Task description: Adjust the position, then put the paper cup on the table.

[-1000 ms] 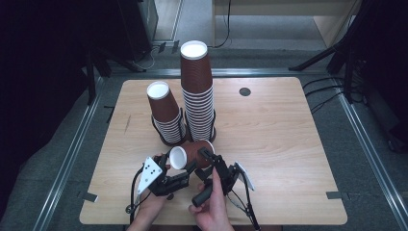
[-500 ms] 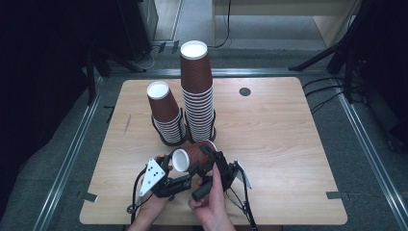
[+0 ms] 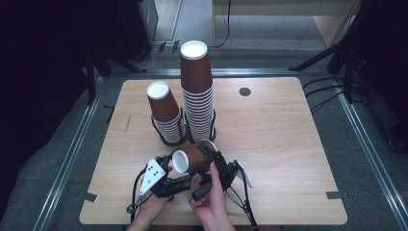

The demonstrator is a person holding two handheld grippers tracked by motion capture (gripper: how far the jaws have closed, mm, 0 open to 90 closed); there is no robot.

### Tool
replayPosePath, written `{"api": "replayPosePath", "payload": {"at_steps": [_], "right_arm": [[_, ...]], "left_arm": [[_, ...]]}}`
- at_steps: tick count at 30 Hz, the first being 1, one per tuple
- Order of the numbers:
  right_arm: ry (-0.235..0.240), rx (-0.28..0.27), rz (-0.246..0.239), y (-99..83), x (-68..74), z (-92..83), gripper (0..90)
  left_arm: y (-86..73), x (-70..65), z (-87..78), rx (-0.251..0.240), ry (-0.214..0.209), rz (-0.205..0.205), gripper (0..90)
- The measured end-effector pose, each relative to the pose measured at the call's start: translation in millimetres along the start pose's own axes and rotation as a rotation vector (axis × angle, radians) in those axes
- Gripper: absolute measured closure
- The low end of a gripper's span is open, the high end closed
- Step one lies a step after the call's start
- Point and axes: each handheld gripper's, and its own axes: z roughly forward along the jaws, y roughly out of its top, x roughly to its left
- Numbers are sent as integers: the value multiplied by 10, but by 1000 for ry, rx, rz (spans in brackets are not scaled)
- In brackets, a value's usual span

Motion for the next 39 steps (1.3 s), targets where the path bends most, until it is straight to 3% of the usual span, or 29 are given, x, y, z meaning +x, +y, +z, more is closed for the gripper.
{"api": "replayPosePath", "payload": {"at_steps": [15, 22, 27, 32, 39], "right_arm": [[16, -14, -106, 28, 28, -40, 141], [25, -94, -190, 101, 94, -91, 142], [19, -208, -321, 279, 202, -171, 142], [-6, -299, -496, 400, 346, -259, 141], [-22, -354, -676, 462, 448, -310, 141]], "left_arm": [[-7, 4, -13, 14, -53, -19, 193], [-8, 7, -16, 35, -86, -45, 129], [-2, 14, -32, 57, -79, -49, 79], [10, 54, -48, 65, -60, -66, 64], [10, 96, -64, 83, -38, -72, 34]]}}
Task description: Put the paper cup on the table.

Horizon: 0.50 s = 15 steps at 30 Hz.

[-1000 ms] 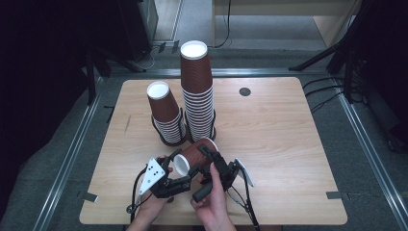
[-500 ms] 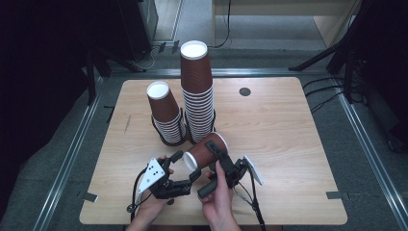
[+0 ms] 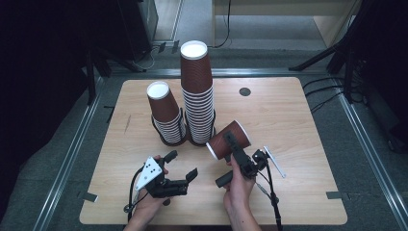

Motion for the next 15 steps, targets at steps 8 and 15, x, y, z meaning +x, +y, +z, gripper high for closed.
{"api": "replayPosePath", "payload": {"at_steps": [8, 15], "right_arm": [[19, -51, -180, 107, 19, -17, 141], [20, -84, -320, 222, 40, -14, 139]], "left_arm": [[21, 70, -35, -5, 26, -15, 35], [18, 141, -78, -1, 48, -23, 35]]}}
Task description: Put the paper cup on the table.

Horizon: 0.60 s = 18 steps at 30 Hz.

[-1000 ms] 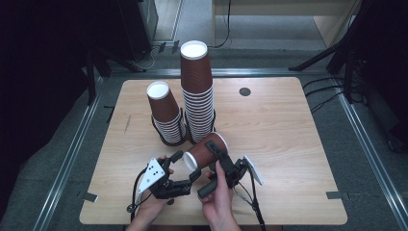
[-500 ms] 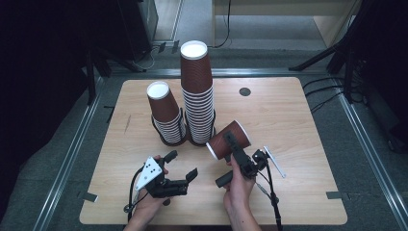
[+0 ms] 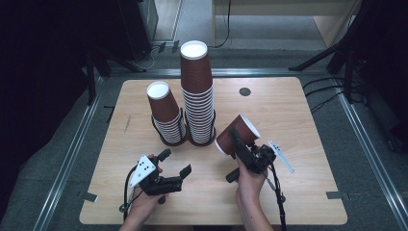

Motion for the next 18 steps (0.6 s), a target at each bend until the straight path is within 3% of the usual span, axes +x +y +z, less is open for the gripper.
{"api": "replayPosePath", "payload": {"at_steps": [3, 11, 18], "right_arm": [[-11, -4, -32, 44, -26, 5, 140], [-19, -48, -212, 195, -116, -9, 140], [-57, -62, -283, 289, -202, 16, 140]], "left_arm": [[7, 37, -27, -4, 12, -6, 35], [-2, 207, -140, 3, 71, -43, 34], [-52, 367, -294, 14, 150, -45, 34]]}}
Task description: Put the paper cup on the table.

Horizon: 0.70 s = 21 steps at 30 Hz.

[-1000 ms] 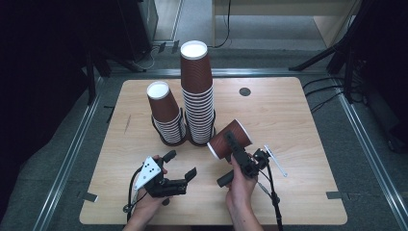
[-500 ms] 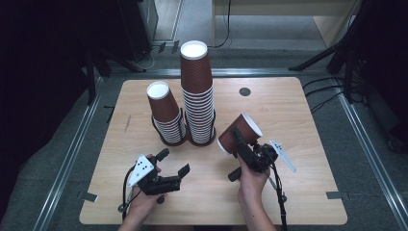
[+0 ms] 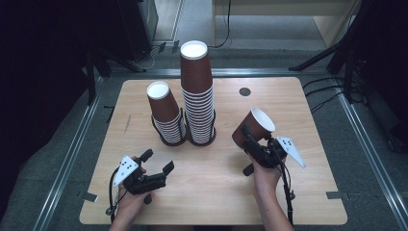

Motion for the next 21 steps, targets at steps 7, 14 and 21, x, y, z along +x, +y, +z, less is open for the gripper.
{"api": "replayPosePath", "payload": {"at_steps": [7, 14, 21], "right_arm": [[-33, -16, -83, 60, -73, 55, 140], [-69, -2, -118, 87, -131, 150, 140], [-94, 1, -169, 175, -226, 262, 140]], "left_arm": [[-66, 264, -172, 12, 85, -22, 35], [-94, 417, -340, -4, 144, -37, 45], [-149, 577, -538, -78, 218, -77, 96]]}}
